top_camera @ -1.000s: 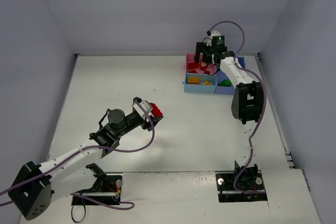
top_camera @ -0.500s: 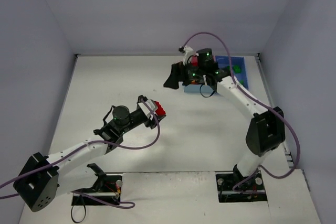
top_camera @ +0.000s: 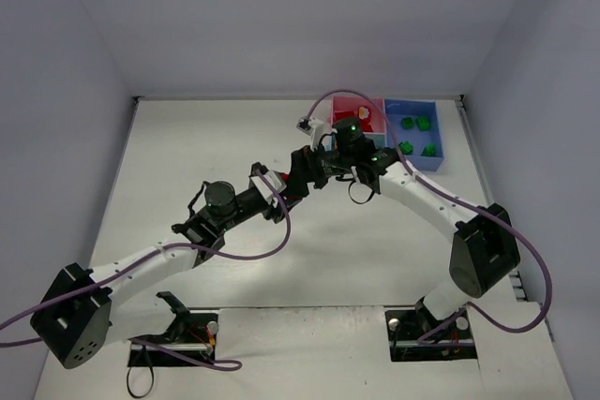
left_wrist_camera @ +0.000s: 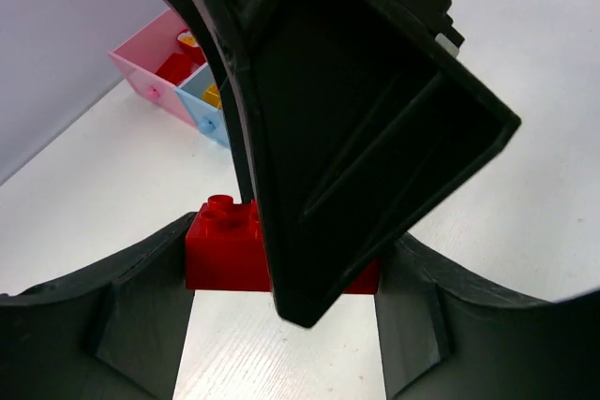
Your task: Sort the legos into containers by color
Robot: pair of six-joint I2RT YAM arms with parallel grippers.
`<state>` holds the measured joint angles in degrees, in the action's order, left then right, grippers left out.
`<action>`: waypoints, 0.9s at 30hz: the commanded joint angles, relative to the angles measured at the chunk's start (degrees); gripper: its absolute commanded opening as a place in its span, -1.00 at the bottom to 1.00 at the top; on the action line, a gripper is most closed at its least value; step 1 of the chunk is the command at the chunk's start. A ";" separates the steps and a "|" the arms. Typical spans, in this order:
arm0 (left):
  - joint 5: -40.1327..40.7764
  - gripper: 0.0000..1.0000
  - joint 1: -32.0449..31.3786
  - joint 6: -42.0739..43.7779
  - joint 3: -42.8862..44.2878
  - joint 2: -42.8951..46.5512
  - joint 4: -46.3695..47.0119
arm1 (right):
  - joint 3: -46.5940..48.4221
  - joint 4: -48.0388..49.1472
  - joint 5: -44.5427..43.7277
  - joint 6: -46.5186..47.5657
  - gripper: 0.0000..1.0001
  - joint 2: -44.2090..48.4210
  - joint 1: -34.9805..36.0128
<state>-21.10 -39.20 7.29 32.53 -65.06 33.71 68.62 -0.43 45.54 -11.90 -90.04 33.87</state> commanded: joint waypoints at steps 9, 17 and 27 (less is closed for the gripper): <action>0.00 -0.61 0.62 0.27 3.24 -0.16 3.73 | 0.64 4.29 -3.17 0.56 -0.59 0.92 3.05; 10.98 0.42 0.62 -3.67 2.19 2.56 -1.27 | 2.65 3.42 -11.85 2.40 -1.00 -0.31 -3.79; 36.26 0.70 0.70 -25.28 2.96 11.79 -22.96 | 16.88 2.62 -36.01 5.04 -0.99 -11.44 -15.57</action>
<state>2.66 -38.89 -6.83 32.69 -56.16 19.70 79.02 -0.58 21.12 -8.80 -98.48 19.46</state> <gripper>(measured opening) 0.824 0.347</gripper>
